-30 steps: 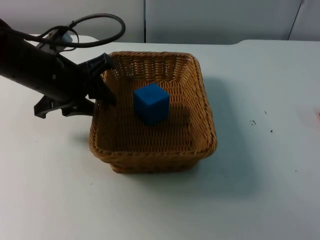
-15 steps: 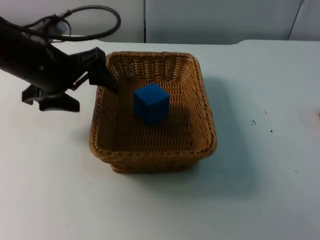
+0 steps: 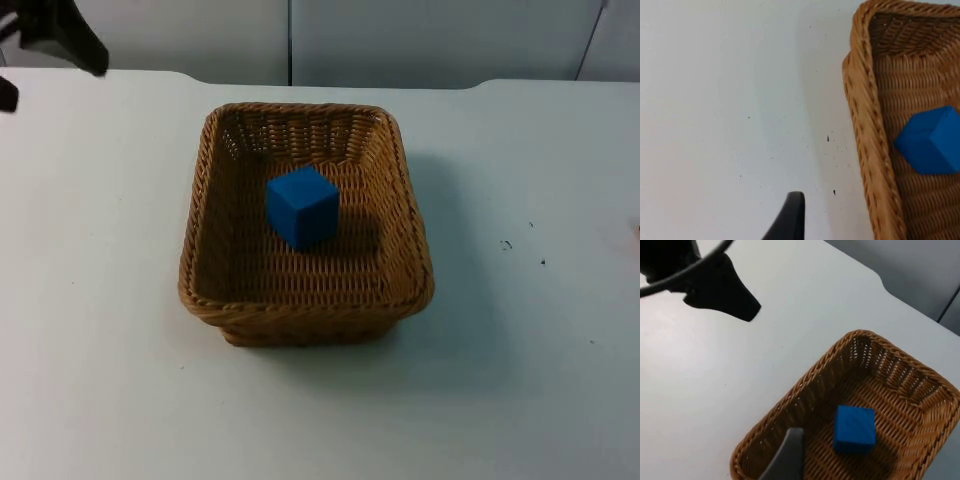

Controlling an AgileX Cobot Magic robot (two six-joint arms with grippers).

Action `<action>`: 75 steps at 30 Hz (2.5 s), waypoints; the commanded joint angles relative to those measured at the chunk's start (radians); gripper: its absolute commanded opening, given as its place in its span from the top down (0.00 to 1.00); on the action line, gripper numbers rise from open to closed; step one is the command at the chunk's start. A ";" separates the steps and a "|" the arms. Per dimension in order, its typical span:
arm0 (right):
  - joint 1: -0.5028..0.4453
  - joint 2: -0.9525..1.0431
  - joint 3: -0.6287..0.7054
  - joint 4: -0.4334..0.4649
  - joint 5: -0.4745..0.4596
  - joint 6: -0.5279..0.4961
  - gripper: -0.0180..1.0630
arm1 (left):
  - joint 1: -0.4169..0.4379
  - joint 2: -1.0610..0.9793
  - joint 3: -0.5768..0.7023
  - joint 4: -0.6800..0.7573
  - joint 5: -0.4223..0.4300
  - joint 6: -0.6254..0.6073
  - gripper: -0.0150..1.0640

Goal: Pick up the basket with the left hand and place the blue cube into the basket with the right hand.

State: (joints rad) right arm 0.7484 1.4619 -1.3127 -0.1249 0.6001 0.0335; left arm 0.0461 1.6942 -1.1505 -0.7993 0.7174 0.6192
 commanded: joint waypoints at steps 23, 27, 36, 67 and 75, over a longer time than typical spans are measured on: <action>0.005 -0.511 0.319 0.036 0.000 -0.006 0.19 | 0.000 -1.044 0.495 0.101 0.029 -0.071 0.19; 0.005 -0.638 0.441 0.042 0.009 -0.006 0.19 | 0.000 -1.243 0.552 0.167 0.104 -0.127 0.19; 0.005 -0.892 0.622 0.053 0.093 0.004 0.19 | 0.000 -1.508 0.557 0.395 0.264 -0.367 0.19; 0.005 -1.462 0.802 0.062 0.479 0.009 0.19 | -0.019 -1.694 0.613 0.632 0.406 -0.554 0.19; 0.005 -1.462 0.805 0.059 0.479 0.009 0.19 | -0.032 -1.694 0.641 0.671 0.355 -0.578 0.19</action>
State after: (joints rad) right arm 0.7523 0.0042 -0.5173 -0.0578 1.0838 0.0493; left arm 0.0243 0.0038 -0.5190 -0.1503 1.0987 0.0678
